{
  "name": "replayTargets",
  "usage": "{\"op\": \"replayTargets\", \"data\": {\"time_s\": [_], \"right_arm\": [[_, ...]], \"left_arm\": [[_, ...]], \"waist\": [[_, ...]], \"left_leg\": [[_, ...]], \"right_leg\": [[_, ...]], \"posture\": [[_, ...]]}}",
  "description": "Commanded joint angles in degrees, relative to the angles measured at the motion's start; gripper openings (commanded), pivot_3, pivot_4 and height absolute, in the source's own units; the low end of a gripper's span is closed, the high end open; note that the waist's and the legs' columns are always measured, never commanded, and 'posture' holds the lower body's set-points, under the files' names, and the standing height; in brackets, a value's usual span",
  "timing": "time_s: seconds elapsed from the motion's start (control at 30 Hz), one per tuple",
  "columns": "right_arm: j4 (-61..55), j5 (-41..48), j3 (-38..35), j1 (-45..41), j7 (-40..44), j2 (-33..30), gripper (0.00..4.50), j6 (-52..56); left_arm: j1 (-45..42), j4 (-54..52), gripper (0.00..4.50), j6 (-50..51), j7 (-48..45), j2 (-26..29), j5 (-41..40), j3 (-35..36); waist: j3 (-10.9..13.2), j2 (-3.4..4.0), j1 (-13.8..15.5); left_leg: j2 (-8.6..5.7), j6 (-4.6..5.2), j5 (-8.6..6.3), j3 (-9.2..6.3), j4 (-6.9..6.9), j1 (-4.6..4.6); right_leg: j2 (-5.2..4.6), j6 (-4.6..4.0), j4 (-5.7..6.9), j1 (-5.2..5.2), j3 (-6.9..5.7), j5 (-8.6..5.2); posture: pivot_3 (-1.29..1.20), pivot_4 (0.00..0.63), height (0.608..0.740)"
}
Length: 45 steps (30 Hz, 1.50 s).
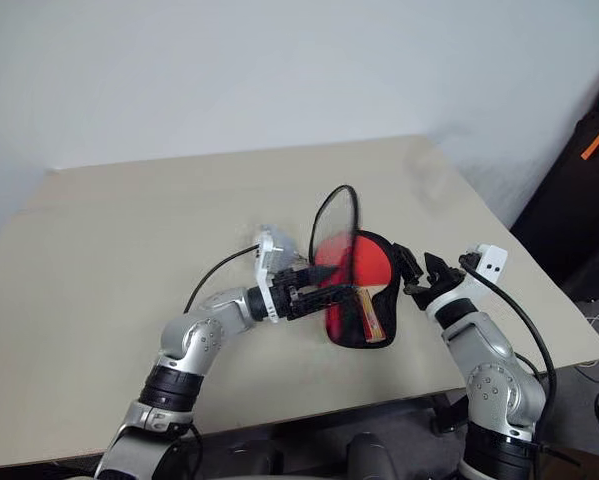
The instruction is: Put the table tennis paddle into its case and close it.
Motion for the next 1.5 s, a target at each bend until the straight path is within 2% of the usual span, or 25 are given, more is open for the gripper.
{"op": "replayTargets", "data": {"time_s": [0.03,0.23,0.43,0.67,0.83,1.1,1.27,1.37,1.5], "right_arm": [[0.18,0.23,-1.85,-1.26,-1.89,0.24,4.48,-3.16],[0.8,0.59,-2.56,-1.93,-3.67,-0.16,4.48,-4.46],[1.59,-1.84,-1.17,-1.69,-5.87,-0.44,4.48,-5.01],[1.42,-2.42,0.35,-0.73,-7.65,0.12,4.48,-4.58],[1.68,-2.29,-0.33,-0.34,-8.81,-0.27,4.48,-4.31],[2.04,-2.8,-0.48,-0.34,-9.96,-0.62,4.48,-4.31],[2.36,-3.81,-0.37,-0.38,-10.52,-0.7,4.48,-4.65],[2.88,-4.33,-0.73,-0.56,-10.85,-0.85,4.5,-4.88],[3.57,-4.8,-1.16,-0.84,-11.35,-1.09,4.5,-4.93]], "left_arm": [[-2.83,3.04,4.5,2.77,3.23,-1.61,-1.42,2.38],[-7.11,11.47,4.5,11.75,7.77,-2.23,-3.54,7.53],[-9.36,14.75,4.5,20.89,9.47,2.12,-2.46,7.78],[-13.69,22.49,4.5,25.38,13.33,-0.62,-2.01,10.32],[-15.21,25.15,4.5,28.3,14.11,-4.51,-3.71,12.81],[-15.86,24.75,4.5,34.74,12.48,-7.09,-5.92,14.63],[-15.71,24.9,4.5,33.97,13.25,-7.06,-5.64,15.9],[-15.4,25.37,3.97,32.42,14.24,-7.17,-4.57,16.18],[-14.83,25.29,2.62,32.92,14.62,-7.52,-5.11,16.7]], "waist": [[0.0,0.0,0.02],[0.0,-0.01,0.01],[0.0,0.0,-0.14],[0.0,-0.01,0.1],[0.0,-0.01,0.18],[0.01,-0.02,0.02],[0.01,-0.01,-0.17],[0.02,-0.01,-0.14],[0.02,-0.01,-0.14]], "left_leg": [[0.0,0.0,0.0,-0.01,0.0,0.0],[-0.02,0.0,0.0,-0.02,0.03,-0.02],[-0.01,0.0,0.0,-0.02,-0.04,0.0],[-0.06,-0.01,0.01,-0.06,0.05,0.0],[-0.07,-0.01,0.01,-0.07,0.02,0.0],[-0.1,-0.01,0.01,-0.05,0.03,-0.05],[-0.07,-0.02,0.01,-0.04,-0.05,-0.03],[-0.08,-0.02,0.01,-0.04,-0.04,-0.04],[-0.08,-0.02,0.01,-0.04,-0.04,-0.04]], "right_leg": [[0.0,0.0,0.0,0.01,-0.01,0.0],[0.0,0.0,0.0,0.01,0.0,0.0],[0.01,0.0,0.0,-0.02,0.0,0.0],[-0.03,0.01,0.0,0.06,-0.02,0.0],[-0.04,0.01,0.0,0.05,-0.02,-0.01],[-0.06,0.04,-0.03,0.01,-0.01,-0.02],[-0.04,0.03,-0.02,-0.04,-0.01,-0.02],[-0.05,0.03,-0.03,-0.03,-0.01,-0.02],[-0.05,0.03,-0.03,-0.04,0.0,-0.02]], "posture": [[0.0,0.0,0.74],[0.0,0.0,0.74],[0.0,0.0,0.74],[0.0,0.0,0.74],[0.0,0.0,0.74],[0.0,0.0,0.74],[0.0,0.0,0.74],[0.0,0.0,0.74],[0.0,0.0,0.74]]}}
